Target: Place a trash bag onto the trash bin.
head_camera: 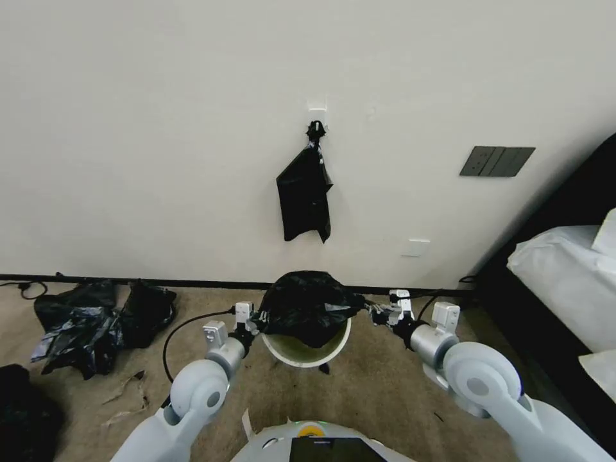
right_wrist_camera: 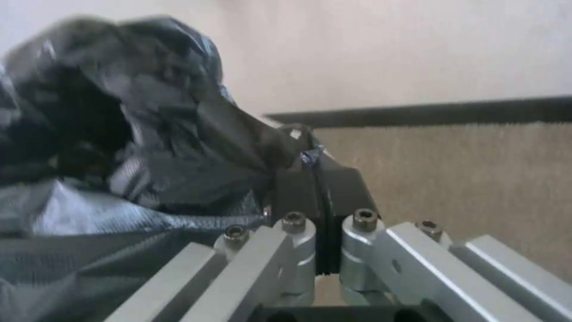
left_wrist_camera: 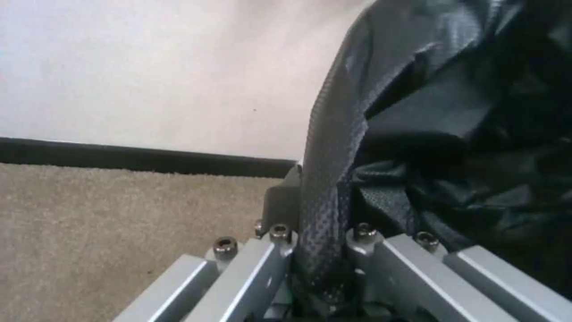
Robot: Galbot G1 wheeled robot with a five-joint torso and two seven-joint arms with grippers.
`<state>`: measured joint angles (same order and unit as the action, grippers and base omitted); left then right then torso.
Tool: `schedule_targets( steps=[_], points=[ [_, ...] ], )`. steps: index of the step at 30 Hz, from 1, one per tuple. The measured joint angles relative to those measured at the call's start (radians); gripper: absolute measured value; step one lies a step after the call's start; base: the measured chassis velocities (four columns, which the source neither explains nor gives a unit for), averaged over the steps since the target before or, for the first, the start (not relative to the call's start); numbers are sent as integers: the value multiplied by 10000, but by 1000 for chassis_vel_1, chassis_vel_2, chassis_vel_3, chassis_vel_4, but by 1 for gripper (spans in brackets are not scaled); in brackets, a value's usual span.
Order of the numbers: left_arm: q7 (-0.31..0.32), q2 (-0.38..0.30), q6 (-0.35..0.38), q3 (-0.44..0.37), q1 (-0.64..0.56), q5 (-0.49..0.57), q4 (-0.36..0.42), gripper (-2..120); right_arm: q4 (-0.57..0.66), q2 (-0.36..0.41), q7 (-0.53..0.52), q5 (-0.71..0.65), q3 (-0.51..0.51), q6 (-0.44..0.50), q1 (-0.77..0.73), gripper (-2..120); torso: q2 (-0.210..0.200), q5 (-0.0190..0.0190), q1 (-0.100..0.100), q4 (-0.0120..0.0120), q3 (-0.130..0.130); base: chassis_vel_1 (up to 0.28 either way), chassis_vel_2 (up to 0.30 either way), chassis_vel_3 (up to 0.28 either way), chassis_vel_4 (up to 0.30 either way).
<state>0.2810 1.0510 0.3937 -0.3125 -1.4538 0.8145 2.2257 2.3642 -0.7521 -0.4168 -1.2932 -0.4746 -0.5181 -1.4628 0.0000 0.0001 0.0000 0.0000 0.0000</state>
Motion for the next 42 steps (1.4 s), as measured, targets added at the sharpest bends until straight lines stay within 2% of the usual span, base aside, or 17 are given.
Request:
schedule_targets(
  steps=[12,19,32,37,39,42],
  points=[
    [673,397,-56,-107,316,1004,-74,1,100,-596,658,712,196,-186,-891,0,0,-1,-1,-2,0,0,0,0,0],
    [929,404,36,-118,389,1152,-76,1,9,-1232,1131,1857,351,384,-1252,0,0,-1,0,-1,0,0,0,0,0],
    [924,257,81,-262,213,1016,-166,1,112,-1059,964,2279,50,544,-1368,0,0,-2,0,0,0,0,0,0,0],
    [1193,430,-70,-336,353,1368,-240,1,271,-1130,815,2351,56,401,-1630,0,0,-2,0,0,0,0,0,0,0],
    [1527,643,-118,-375,455,1842,-236,1,272,-1266,765,2498,127,311,-1730,0,-1,-1,0,-2,0,0,0,0,0],
    [1663,746,-130,-422,455,2302,-133,1,256,-1409,753,2569,232,278,-1756,0,0,-2,0,0,0,0,0,0,0]
  ],
)
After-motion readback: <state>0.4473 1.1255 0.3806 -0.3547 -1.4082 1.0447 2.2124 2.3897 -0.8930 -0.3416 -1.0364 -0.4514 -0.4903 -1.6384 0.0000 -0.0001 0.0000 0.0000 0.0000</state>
